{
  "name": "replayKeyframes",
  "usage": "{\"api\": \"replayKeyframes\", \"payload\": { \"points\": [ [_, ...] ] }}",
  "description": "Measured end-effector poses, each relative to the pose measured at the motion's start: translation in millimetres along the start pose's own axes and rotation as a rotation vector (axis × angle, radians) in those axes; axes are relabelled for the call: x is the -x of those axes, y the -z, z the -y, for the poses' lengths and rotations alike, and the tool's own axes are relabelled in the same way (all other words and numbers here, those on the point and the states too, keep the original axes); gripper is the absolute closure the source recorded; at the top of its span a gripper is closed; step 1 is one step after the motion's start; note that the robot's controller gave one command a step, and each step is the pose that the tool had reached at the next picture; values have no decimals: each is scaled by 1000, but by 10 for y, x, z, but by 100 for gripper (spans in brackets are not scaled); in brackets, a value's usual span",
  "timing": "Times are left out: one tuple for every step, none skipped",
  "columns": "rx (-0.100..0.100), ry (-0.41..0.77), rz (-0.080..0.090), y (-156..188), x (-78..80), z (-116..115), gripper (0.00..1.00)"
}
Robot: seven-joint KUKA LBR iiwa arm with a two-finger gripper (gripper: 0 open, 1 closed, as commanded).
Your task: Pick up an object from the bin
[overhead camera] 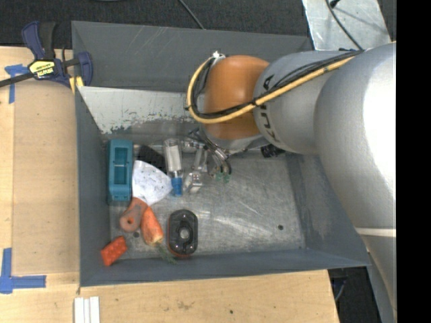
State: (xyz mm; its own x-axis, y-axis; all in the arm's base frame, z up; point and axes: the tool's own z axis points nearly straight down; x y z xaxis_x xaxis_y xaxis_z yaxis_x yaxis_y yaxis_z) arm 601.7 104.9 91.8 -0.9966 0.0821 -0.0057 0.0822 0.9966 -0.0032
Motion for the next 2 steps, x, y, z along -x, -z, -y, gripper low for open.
{"api": "replayKeyframes", "payload": {
  "points": [
    [5, -27, 1, -133, -71, -168, 0],
    [3, 90, 6, -137, -163, -277, 100]
  ]
}}
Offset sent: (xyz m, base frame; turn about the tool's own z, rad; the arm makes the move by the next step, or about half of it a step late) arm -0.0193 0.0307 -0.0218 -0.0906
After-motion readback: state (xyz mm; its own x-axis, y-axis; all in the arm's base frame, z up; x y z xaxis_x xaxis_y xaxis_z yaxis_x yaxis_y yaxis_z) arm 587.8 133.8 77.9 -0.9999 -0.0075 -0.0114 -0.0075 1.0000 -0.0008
